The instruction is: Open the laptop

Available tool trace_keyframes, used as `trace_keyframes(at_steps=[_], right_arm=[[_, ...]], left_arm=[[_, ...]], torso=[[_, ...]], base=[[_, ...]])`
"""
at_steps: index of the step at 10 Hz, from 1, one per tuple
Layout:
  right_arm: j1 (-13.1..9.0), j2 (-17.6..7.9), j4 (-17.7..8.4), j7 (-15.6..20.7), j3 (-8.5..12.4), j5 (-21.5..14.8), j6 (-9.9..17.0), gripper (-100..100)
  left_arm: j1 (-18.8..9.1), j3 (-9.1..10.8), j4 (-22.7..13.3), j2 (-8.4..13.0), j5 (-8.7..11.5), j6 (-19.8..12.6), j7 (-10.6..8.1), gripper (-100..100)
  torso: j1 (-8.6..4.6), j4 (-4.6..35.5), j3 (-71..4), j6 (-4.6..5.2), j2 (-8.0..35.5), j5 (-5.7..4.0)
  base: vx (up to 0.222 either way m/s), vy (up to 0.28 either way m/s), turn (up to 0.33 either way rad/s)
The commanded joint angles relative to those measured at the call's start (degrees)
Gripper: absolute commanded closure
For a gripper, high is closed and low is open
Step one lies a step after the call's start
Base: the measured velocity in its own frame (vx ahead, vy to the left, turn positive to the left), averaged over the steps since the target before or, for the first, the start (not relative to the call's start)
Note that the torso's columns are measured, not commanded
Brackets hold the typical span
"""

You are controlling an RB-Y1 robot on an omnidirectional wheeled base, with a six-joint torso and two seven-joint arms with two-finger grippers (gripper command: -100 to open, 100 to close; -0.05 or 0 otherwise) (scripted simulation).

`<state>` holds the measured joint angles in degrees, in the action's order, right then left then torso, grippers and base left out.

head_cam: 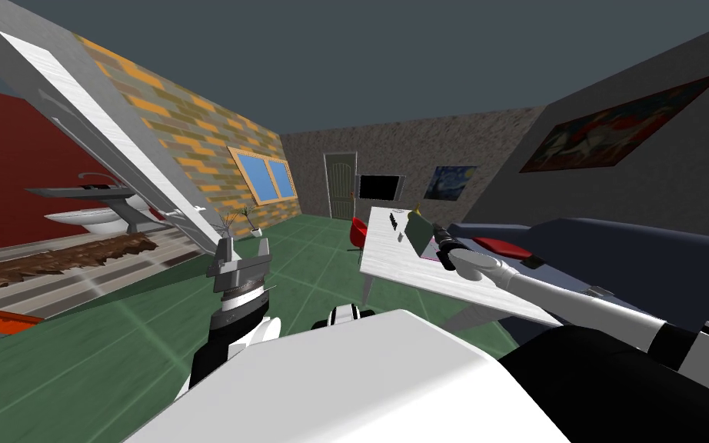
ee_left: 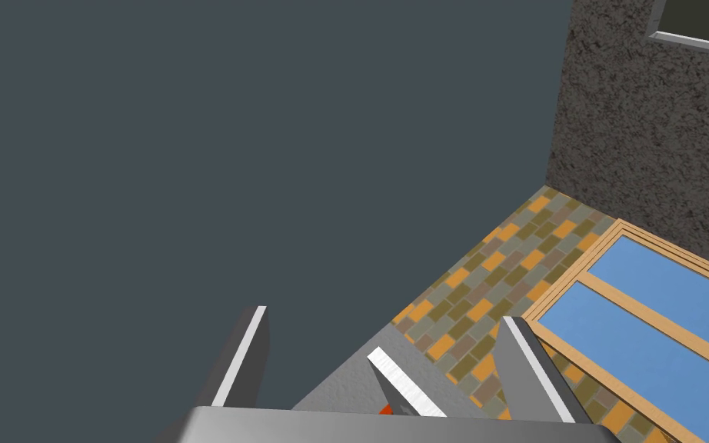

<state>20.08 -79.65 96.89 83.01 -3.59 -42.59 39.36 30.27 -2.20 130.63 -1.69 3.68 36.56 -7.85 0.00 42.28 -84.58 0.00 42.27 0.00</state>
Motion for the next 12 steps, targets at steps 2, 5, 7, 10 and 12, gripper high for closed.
trace_keyframes(at_steps=[2,5,7,10,12], right_arm=[[0.0,-0.1,0.0,0.2,0.0,0.0,0.1,100],[-1.9,1.9,-2.3,-4.2,1.1,2.7,-3.2,100],[-2.9,2.9,-3.4,-6.3,1.6,4.0,-4.9,100],[-4.4,4.4,-5.1,-9.6,2.5,6.1,-7.3,100],[-4.5,4.4,-5.2,-9.8,2.7,6.3,-7.5,100]], left_arm=[[0.0,0.0,0.0,0.0,0.0,0.0,0.0,0],[0.0,0.01,0.0,0.0,0.0,0.0,0.0,0],[0.0,0.01,0.0,0.0,0.0,0.0,0.0,0],[0.0,0.01,0.0,0.0,0.0,0.0,0.0,0],[0.0,0.01,0.0,0.0,0.0,0.0,0.0,0]], torso=[[-0.07,0.0,0.1,0.01,0.1,-0.03],[-0.45,0.0,0.1,0.09,0.1,-0.2],[-0.51,-0.1,0.1,0.26,0.1,-0.34],[-0.3,-0.1,-0.1,0.1,-0.1,-0.26],[-0.24,0.0,0.0,0.03,0.0,-0.15]], base=[[0.0,0.0,0.0],[-0.067,-0.086,0.027],[-0.072,-0.092,0.013],[-0.051,-0.074,0.001],[-0.053,-0.071,0.006]])
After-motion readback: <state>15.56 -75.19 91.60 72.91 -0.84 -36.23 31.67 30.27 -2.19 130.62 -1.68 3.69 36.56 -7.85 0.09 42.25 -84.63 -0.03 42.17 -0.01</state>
